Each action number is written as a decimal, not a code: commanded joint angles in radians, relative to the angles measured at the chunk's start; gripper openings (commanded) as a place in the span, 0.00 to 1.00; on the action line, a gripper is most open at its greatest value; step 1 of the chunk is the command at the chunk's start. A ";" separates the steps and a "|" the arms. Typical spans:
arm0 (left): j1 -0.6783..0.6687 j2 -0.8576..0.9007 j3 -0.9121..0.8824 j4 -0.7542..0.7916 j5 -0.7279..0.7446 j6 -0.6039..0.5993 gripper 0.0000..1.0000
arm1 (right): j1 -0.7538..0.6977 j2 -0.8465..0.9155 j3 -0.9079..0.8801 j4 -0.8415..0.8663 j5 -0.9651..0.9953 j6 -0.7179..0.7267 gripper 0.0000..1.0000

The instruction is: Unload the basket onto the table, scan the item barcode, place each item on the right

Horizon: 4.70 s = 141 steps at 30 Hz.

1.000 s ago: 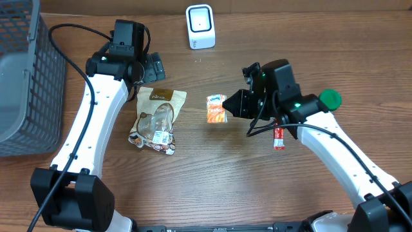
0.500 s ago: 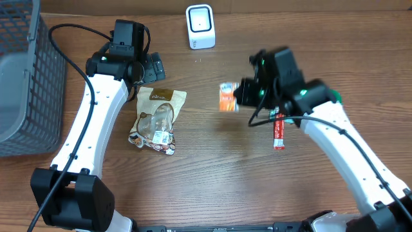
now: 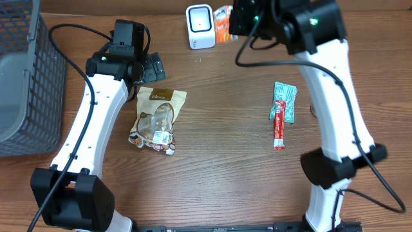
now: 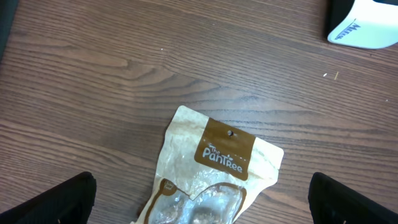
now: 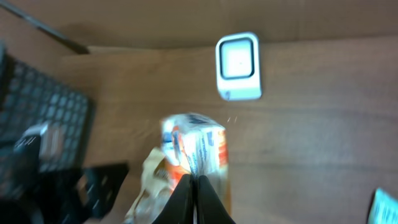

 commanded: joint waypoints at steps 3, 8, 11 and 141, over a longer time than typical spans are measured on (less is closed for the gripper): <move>0.004 -0.001 0.013 0.001 -0.006 -0.006 1.00 | 0.008 0.105 0.037 0.098 0.107 -0.098 0.04; 0.003 -0.001 0.013 0.001 -0.006 -0.006 1.00 | 0.042 0.196 0.037 0.203 0.224 -0.153 0.04; 0.003 -0.001 0.013 0.001 -0.006 -0.006 1.00 | 0.071 0.250 0.037 0.253 0.282 -0.206 0.04; 0.002 -0.001 0.013 0.001 -0.006 -0.006 1.00 | -0.041 0.085 -0.737 0.267 0.008 0.188 0.88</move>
